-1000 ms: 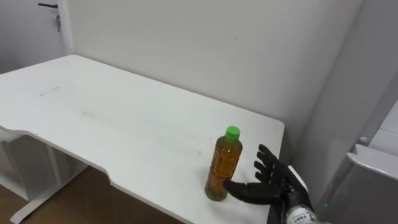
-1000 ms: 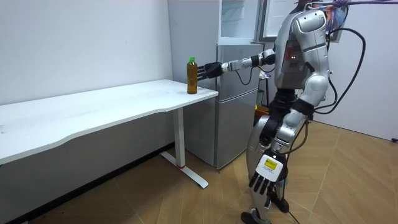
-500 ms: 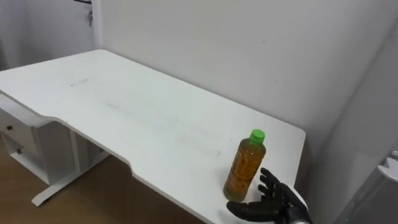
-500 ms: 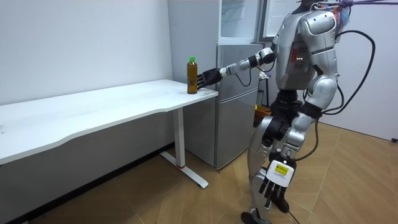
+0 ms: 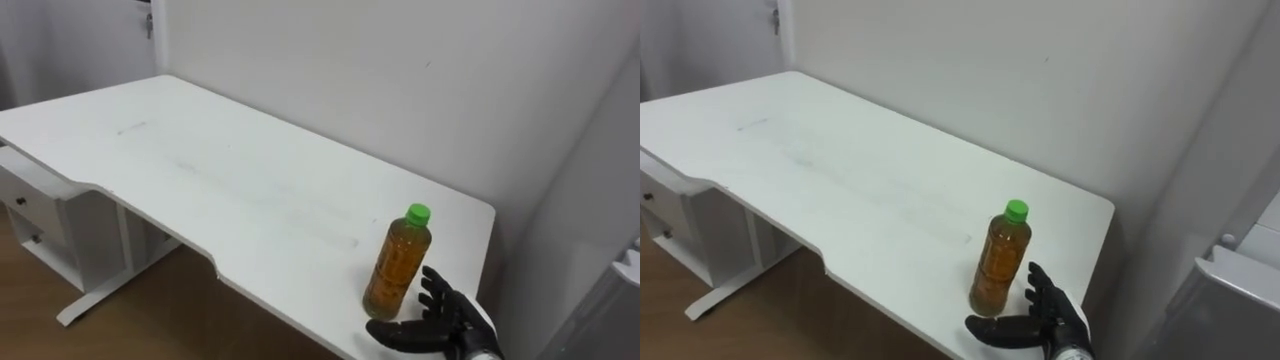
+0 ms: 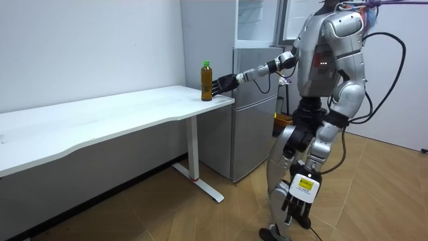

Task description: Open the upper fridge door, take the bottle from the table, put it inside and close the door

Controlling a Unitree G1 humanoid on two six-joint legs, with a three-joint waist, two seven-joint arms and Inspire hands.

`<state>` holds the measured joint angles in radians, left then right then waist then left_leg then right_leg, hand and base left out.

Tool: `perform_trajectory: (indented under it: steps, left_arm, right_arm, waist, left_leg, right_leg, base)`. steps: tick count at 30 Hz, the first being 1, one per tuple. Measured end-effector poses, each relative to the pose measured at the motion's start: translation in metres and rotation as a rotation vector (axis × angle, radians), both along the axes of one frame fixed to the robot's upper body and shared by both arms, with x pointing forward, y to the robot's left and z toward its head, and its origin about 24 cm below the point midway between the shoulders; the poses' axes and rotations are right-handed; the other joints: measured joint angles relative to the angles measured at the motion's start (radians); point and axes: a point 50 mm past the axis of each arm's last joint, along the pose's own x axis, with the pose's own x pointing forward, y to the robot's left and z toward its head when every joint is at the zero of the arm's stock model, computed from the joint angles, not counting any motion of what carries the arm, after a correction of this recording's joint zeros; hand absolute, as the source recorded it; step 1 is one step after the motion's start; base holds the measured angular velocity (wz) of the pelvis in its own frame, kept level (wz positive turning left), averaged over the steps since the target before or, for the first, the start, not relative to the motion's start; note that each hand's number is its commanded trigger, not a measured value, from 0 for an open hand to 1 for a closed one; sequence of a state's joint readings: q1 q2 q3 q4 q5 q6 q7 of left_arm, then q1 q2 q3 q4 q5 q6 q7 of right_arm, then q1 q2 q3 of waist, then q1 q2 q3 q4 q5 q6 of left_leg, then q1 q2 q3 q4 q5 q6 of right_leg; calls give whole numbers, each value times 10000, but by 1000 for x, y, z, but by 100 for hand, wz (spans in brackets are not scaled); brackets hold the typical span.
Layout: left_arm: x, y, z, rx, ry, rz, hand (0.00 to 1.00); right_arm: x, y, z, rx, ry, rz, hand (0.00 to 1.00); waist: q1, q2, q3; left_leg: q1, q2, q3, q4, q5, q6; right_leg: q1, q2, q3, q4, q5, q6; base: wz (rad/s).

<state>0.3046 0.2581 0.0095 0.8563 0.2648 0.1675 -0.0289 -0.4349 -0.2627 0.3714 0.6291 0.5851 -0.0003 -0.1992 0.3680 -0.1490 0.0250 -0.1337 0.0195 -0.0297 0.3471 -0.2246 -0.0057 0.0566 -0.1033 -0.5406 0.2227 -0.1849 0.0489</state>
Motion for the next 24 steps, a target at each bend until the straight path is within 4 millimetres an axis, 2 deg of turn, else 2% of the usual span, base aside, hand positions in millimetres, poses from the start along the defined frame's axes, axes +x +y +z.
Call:
perform_trajectory:
  steps: [6, 10, 15, 24]
  left_arm:
    - [0, 0, 0, 1, -7, -28, 0]
    - [-1, 1, 0, 16, 18, -44, 0]
    - [-2, 0, 0, -142, -153, 238, 0]
    - [2, 1, 1, -187, -438, 170, 0]
  right_arm:
    - [0, 0, 0, -55, -34, -228, 0]
    - [0, -1, 1, -97, -75, -397, 0]
    - [3, -5, 1, -192, -165, -626, 0]
    - [4, -9, 1, -104, -44, -1409, 0]
  waist:
    - [-20, 42, 9]
    - [-5, 148, 14]
    - [-16, 181, 17]
    - [322, 164, 17]
  left_leg:
    - [-151, -13, -114, 137, -1, 1]
    - [-209, -34, -172, 175, 6, 12]
    - [-270, -59, -205, 204, 20, 30]
    - [-334, -87, -297, 288, 27, 41]
  right_leg:
    - [-10, 10, -97, 1, 0, -1]
    - [-17, 6, -122, 3, 3, -5]
    - [-67, -4, -46, 28, 4, -7]
    - [-70, -15, -110, 62, 5, -8]
  base:
    - [6]
    - [5]
    - [2]
    - [1]
